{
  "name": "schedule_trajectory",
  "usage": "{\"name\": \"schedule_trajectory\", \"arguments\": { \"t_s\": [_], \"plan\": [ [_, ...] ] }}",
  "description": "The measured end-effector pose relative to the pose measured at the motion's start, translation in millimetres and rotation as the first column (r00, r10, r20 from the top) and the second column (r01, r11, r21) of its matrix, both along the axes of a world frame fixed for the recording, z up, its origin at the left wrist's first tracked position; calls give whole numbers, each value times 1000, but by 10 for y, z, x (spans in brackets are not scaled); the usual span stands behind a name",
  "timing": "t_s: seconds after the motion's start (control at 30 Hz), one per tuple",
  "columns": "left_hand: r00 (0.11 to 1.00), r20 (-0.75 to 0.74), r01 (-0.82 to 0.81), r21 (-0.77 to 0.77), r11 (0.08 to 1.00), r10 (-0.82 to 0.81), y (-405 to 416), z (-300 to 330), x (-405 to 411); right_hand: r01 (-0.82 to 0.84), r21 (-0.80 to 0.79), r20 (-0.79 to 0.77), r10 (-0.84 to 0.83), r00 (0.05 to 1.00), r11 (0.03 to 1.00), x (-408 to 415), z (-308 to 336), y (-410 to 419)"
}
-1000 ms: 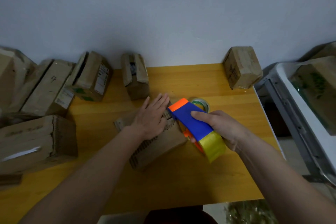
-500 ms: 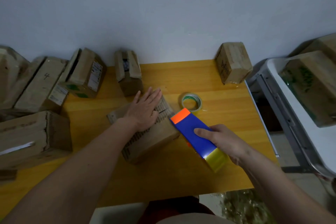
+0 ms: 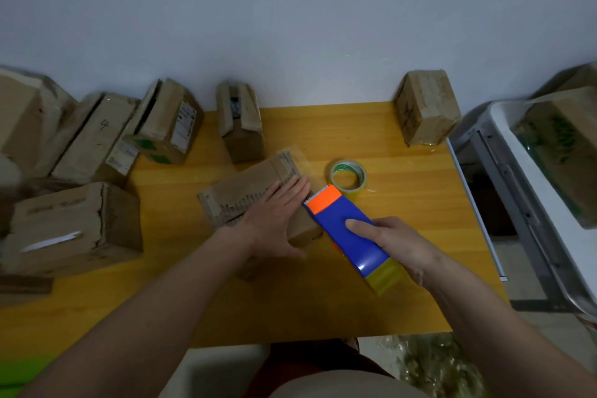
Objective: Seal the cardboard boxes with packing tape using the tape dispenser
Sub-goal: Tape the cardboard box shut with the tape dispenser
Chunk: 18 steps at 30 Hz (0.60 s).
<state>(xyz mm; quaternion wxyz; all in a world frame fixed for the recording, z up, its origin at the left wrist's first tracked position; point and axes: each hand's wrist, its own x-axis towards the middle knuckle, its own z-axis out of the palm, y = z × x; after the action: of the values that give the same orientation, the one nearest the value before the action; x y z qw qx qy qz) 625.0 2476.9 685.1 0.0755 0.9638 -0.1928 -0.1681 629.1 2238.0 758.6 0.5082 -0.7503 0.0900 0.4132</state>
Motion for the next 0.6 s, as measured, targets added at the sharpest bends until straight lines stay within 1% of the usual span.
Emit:
{"name": "schedule_trajectory", "arguments": {
  "t_s": [0.23, 0.37, 0.5, 0.6],
  "plan": [
    [997, 51, -64, 14, 998, 63, -90, -51, -48, -60, -22, 70, 61, 996, 998, -69, -24, 12],
    [996, 38, -76, 43, 996, 74, -102, -62, -49, -122, -45, 24, 124, 992, 991, -249, -88, -174],
    [996, 47, -79, 75, 994, 75, -134, -42, -34, -48, -43, -19, 47, 999, 998, -310, -154, -293],
    [997, 64, -54, 97, 994, 47, -165, -39, -69, -75, -48, -26, 74, 997, 996, -256, -153, -298]
  ]
}}
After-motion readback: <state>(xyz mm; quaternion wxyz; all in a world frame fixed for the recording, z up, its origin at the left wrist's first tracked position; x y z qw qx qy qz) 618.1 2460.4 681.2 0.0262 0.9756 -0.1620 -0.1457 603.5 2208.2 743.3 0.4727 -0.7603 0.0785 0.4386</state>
